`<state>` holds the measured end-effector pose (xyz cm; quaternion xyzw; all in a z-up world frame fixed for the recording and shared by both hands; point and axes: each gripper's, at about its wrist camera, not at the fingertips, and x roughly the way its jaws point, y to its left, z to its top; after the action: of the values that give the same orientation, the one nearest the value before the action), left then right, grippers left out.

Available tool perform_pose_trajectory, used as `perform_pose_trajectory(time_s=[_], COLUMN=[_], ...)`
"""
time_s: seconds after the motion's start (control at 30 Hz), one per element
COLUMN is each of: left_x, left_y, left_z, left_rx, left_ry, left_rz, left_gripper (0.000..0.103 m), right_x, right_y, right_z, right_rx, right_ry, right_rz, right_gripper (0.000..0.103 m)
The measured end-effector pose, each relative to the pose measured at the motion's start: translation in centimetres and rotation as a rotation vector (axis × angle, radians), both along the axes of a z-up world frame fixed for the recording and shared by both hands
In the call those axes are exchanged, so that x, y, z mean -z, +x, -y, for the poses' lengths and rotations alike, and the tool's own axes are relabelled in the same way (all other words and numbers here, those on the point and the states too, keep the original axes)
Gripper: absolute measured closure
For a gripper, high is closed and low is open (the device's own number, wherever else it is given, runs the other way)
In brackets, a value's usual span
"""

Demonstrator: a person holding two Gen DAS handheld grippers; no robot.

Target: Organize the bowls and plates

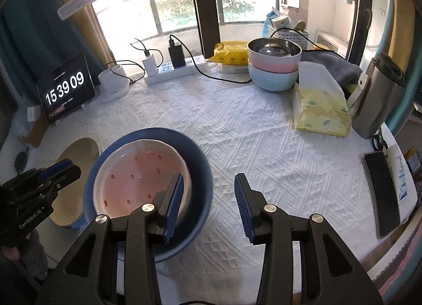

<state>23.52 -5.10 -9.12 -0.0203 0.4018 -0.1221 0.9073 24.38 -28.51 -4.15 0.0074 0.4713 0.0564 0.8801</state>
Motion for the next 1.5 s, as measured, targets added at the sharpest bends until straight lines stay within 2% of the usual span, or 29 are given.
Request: perform_pose_trajectory(time_s=[0.27,0.6,0.73,0.93,1.0,1.1,1.27,1.5], left_x=[0.9,2.3,2.5,2.4,2.6,2.7,3.1,3.4], left_y=[0.6,1.2,1.4,1.3,1.5,2.0,2.7,2.8], left_z=[0.6,2.6,2.5,3.2,3.3,2.9,1.7,1.3], left_rx=[-0.001,0.042,0.05,0.088,0.089,0.075,0.052,0.001], left_ry=[0.025,0.099,0.094,0.154,0.158,0.12,0.009,-0.06], left_rz=[-0.019,-0.052,-0.051,-0.018,-0.024,-0.049,-0.101,-0.129], left_gripper=[0.074,0.072,0.072,0.075,0.075,0.075,0.073,0.073], right_x=[2.4,4.4,4.7,4.5,4.6,5.3,6.0,6.0], right_y=[0.6,1.3,1.5,0.9,0.9,1.1,1.5,1.1], right_z=[1.7,1.6,1.7,1.1,0.9,1.3,2.8,2.7], right_rx=[0.012,-0.02,-0.029,-0.007,0.035,0.119,0.119,0.126], right_ry=[0.053,0.092,0.103,0.046,0.028,0.051,0.168,0.196], right_rz=[-0.051,-0.085,-0.079,-0.04,-0.034,-0.046,-0.082,-0.062], right_gripper=[0.06,0.061,0.06,0.06,0.055,0.051,0.051,0.053])
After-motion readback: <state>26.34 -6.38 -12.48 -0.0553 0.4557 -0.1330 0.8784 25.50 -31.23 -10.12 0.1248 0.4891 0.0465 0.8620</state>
